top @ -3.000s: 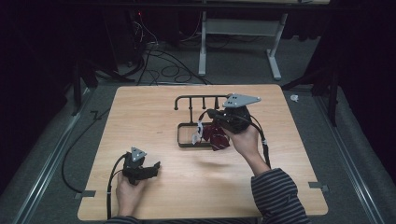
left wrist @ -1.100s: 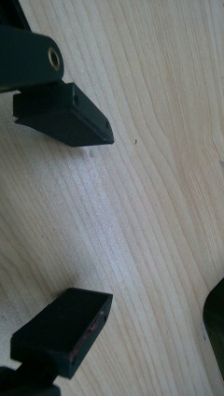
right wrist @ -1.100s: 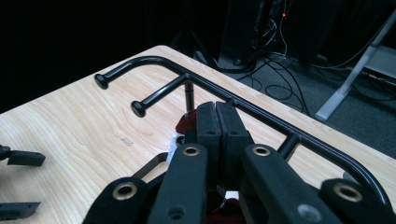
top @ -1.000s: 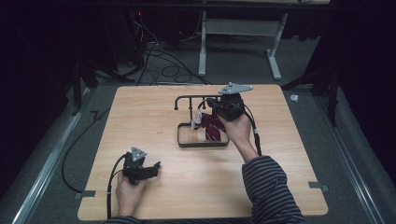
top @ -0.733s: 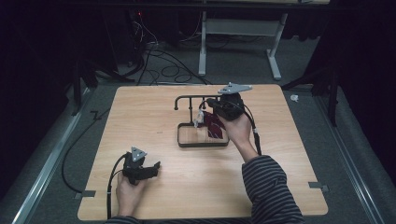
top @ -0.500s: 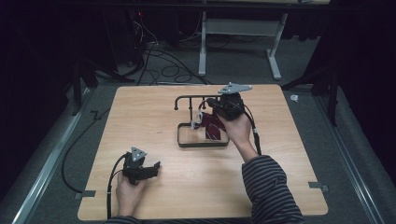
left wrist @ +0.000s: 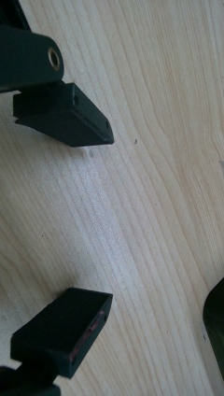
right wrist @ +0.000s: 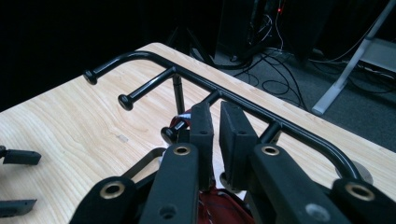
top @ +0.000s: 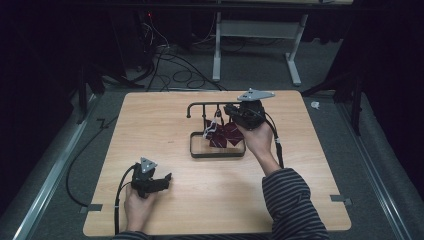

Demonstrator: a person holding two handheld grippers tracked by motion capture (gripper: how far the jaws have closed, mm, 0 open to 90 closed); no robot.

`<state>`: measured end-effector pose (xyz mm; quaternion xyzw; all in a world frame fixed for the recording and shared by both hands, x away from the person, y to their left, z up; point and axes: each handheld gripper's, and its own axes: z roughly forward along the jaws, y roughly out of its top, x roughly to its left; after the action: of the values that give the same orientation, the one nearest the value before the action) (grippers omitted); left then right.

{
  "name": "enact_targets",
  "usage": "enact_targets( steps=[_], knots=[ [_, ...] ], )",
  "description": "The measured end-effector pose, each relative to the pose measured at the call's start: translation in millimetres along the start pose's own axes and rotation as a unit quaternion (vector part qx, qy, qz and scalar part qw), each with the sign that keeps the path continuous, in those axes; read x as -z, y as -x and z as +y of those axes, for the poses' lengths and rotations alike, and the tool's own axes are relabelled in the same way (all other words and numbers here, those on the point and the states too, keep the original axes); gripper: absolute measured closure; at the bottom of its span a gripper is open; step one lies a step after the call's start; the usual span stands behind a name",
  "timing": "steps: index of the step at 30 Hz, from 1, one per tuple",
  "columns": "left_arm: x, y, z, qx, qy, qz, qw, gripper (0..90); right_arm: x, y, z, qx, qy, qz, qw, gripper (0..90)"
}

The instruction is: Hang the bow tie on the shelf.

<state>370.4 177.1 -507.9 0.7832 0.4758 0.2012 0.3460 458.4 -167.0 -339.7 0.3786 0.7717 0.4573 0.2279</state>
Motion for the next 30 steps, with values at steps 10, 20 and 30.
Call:
enact_targets(
  steps=[10, 20, 30],
  knots=[
    [0.1, -0.1, 0.0, -0.001, -0.001, 0.000, 1.0000, 20.1, 12.7, 1.6, -2.8, 0.013, -0.004, 0.005, 0.9999, 81.1],
    [0.0, -0.1, 0.0, 0.000, 0.000, 0.000, 1.0000, 20.1, 28.5, 11.2, -10.8, -0.003, -0.003, 0.006, 1.0000, 77.5],
    [0.3, -0.1, -0.2, -0.001, -0.001, -0.001, 1.0000, 20.1, 42.9, 20.3, -18.1, -0.017, 0.009, 0.011, 0.9998, 72.5]
  ],
)
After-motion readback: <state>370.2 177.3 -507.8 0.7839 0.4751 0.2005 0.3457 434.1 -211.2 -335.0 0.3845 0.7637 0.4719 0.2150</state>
